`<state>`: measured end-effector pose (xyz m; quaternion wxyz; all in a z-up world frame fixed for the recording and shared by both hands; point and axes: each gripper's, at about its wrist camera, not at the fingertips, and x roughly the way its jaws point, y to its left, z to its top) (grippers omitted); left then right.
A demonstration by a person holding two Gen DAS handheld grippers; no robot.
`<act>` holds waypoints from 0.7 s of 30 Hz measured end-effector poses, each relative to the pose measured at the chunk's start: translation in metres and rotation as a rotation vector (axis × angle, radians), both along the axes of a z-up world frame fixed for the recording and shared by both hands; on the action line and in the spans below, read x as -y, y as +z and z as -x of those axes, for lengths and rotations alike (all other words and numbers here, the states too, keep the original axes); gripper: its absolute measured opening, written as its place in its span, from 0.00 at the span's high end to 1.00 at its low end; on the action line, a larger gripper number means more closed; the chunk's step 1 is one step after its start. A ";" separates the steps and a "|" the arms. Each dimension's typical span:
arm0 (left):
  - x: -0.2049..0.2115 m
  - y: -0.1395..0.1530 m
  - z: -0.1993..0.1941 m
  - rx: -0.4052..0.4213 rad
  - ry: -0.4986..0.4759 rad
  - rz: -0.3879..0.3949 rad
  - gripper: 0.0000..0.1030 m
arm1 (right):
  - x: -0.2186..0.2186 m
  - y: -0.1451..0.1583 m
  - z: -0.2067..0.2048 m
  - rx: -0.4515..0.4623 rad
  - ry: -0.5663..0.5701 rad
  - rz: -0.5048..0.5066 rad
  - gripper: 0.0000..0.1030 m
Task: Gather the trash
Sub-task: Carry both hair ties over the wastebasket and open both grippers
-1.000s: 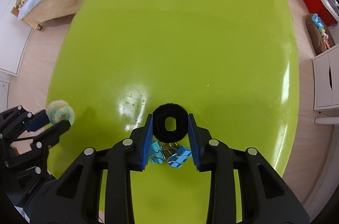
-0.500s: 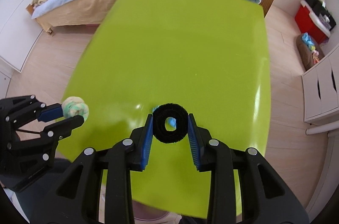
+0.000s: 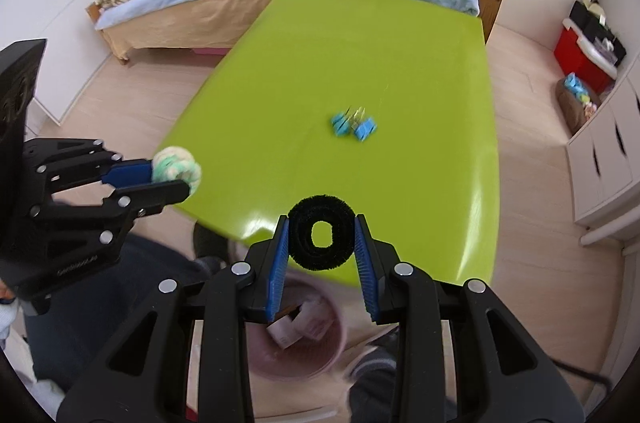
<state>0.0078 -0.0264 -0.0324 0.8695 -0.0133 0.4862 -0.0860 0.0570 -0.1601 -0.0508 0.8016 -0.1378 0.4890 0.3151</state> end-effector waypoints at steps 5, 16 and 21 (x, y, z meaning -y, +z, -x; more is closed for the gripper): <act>0.007 -0.001 0.026 0.006 -0.004 0.000 0.81 | 0.018 -0.006 0.039 -0.017 0.006 -0.021 0.69; 0.020 0.003 0.070 0.006 -0.025 0.006 0.81 | 0.036 -0.022 0.089 -0.093 0.046 -0.039 0.69; 0.022 0.004 0.078 0.004 -0.026 0.016 0.81 | 0.032 -0.025 0.094 -0.106 0.061 -0.050 0.49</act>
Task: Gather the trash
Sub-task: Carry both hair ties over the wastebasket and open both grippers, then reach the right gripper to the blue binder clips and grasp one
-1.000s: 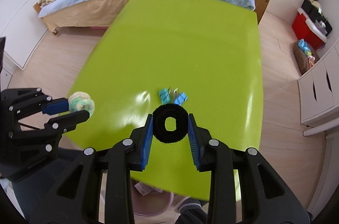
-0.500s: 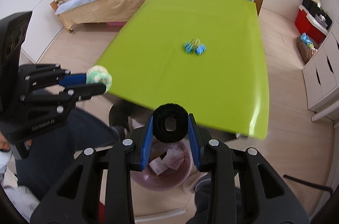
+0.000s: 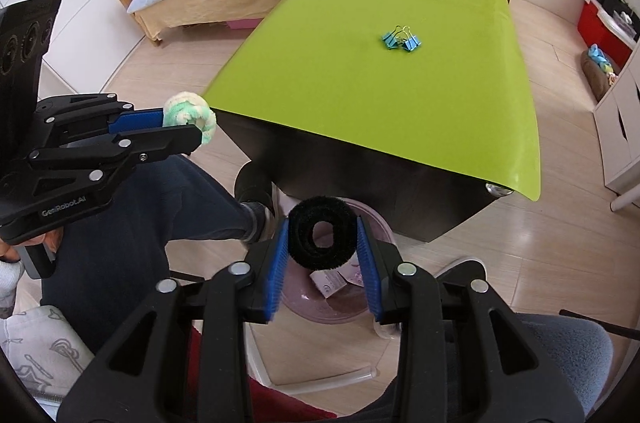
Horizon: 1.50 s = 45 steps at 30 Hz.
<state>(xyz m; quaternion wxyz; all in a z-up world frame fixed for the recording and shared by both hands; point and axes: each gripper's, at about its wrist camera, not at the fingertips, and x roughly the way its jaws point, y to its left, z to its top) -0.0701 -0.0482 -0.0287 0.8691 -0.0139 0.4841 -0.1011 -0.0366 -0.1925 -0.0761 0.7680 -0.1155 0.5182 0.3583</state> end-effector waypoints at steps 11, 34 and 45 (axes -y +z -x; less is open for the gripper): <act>0.003 0.000 0.001 -0.010 -0.009 0.002 0.81 | 0.013 0.004 -0.009 0.026 -0.074 0.006 0.07; 0.002 -0.010 0.000 -0.023 0.044 0.045 0.08 | 0.045 0.013 -0.013 0.039 -0.160 -0.041 0.03; -0.007 -0.009 -0.003 -0.016 0.063 0.051 0.07 | 0.038 0.011 -0.019 0.020 -0.142 -0.061 0.03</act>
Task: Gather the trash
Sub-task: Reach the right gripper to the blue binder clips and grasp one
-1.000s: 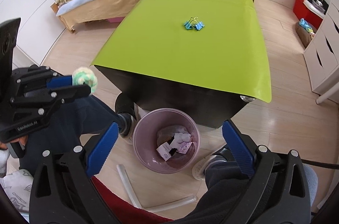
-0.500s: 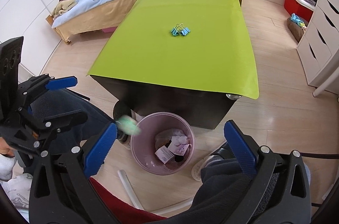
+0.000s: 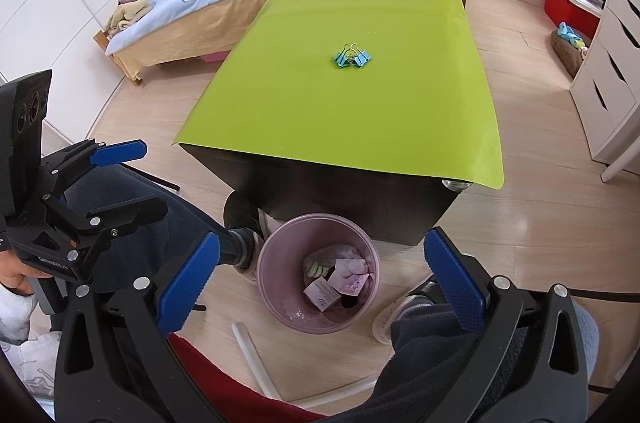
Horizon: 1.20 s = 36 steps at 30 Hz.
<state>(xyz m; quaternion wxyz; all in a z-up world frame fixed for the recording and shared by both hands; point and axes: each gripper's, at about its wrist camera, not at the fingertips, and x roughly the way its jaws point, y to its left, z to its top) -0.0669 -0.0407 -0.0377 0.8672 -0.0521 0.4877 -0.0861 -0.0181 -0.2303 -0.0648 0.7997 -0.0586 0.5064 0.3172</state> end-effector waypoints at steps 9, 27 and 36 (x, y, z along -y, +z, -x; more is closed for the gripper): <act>-0.012 0.005 -0.013 0.012 0.019 0.007 0.07 | -0.008 0.009 -0.032 0.021 0.014 -0.009 0.03; -0.035 0.010 -0.069 0.018 0.051 0.009 0.07 | -0.082 -0.002 -0.162 0.097 0.255 0.109 0.03; -0.044 -0.003 -0.081 -0.013 0.069 0.016 0.07 | -0.115 -0.047 -0.209 0.085 0.370 0.206 0.03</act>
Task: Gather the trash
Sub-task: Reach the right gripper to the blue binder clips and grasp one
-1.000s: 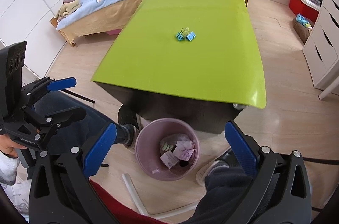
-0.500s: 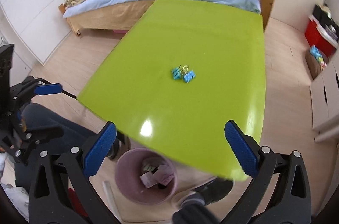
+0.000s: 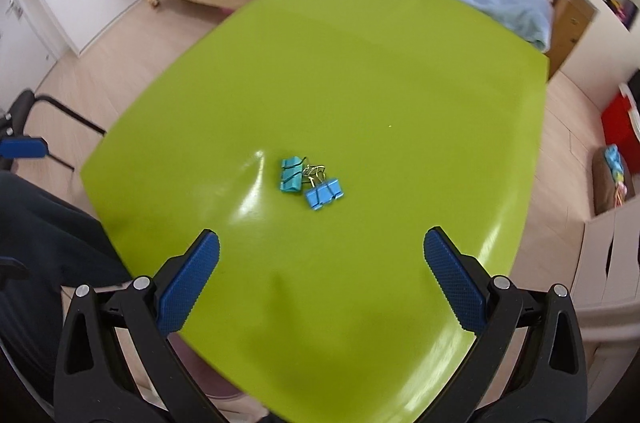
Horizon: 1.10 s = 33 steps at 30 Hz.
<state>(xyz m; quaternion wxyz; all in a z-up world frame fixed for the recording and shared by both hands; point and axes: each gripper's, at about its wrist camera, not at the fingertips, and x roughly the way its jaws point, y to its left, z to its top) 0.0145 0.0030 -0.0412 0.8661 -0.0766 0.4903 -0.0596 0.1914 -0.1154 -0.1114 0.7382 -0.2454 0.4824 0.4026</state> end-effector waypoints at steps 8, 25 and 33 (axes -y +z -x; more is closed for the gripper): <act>-0.009 -0.013 -0.015 -0.030 0.012 0.005 0.07 | -0.017 -0.031 -0.022 -0.015 0.089 0.051 0.27; -0.012 -0.026 -0.026 -0.061 0.017 0.009 0.07 | -0.025 -0.041 -0.027 -0.019 0.187 0.017 0.73; -0.010 -0.025 -0.032 -0.055 0.001 -0.001 0.07 | -0.020 -0.035 -0.021 -0.013 0.162 -0.006 0.74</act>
